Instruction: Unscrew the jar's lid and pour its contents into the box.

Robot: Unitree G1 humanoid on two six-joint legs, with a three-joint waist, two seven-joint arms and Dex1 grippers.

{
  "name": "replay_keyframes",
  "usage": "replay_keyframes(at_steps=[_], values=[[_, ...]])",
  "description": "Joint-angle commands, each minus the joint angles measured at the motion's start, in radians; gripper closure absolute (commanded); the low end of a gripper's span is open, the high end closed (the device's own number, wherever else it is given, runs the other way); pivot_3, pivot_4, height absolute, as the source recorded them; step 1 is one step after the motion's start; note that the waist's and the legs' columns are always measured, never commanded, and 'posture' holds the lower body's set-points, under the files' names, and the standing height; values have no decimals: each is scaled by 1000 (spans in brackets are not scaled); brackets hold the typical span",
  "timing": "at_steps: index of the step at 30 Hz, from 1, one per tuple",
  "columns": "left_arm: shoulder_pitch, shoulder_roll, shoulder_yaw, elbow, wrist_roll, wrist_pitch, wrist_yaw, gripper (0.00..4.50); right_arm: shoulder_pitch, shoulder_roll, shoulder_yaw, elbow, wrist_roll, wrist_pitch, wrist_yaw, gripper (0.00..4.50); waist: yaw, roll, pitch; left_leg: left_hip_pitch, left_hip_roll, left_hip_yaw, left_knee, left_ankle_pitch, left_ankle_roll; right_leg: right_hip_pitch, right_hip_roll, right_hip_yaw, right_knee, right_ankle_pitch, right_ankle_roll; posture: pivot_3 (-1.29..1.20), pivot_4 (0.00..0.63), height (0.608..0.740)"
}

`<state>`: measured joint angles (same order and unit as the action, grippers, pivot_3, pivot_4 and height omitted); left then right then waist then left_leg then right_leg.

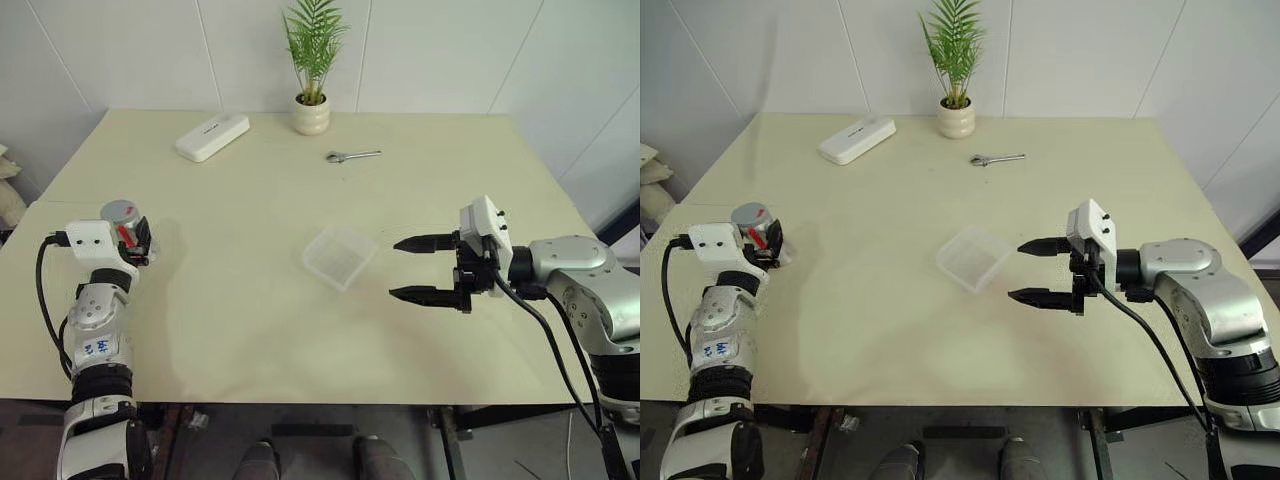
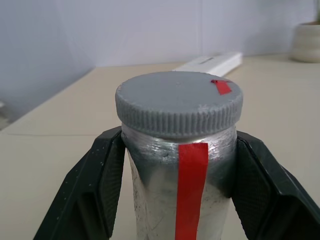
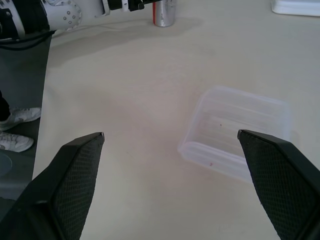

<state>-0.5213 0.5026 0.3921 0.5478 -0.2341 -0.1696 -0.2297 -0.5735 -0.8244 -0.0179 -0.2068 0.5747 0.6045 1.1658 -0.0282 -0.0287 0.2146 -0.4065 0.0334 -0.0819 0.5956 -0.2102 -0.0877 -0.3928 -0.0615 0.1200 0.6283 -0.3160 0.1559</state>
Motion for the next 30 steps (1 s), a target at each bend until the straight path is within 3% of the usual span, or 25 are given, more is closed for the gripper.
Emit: replay_keyframes(at_steps=[1,8,14,24,30], values=[[-3,24,-56,-209,-107,108,-183,1885,-34,-6,-64,-81,37,35,-63,0,0,0,0,0,0,0,0,0,0,0,0,0,0,0,0,0,150,740],[-30,93,-148,-418,-265,371,-474,1885,-58,98,-69,-247,70,125,-298,0,-9,0,0,0,0,0,-1,0,0,0,0,0,0,0,0,0,150,740],[-167,130,-247,-359,-322,484,-766,1885,-147,258,-21,-346,48,245,-582,0,-13,0,0,0,0,0,-1,1,0,-1,0,0,1,0,-1,0,150,740],[-352,56,-365,-181,-271,368,-1091,1885,-254,513,68,-387,-16,430,-933,0,-22,0,0,-3,0,-2,-4,1,0,-5,0,-1,1,-2,-3,0,150,740],[-381,-14,-358,-140,-267,317,-1121,1886,-261,626,98,-420,-27,487,-1035,0,-28,0,0,-4,0,-3,-4,1,0,-6,0,-2,1,-2,-3,0,150,740]])
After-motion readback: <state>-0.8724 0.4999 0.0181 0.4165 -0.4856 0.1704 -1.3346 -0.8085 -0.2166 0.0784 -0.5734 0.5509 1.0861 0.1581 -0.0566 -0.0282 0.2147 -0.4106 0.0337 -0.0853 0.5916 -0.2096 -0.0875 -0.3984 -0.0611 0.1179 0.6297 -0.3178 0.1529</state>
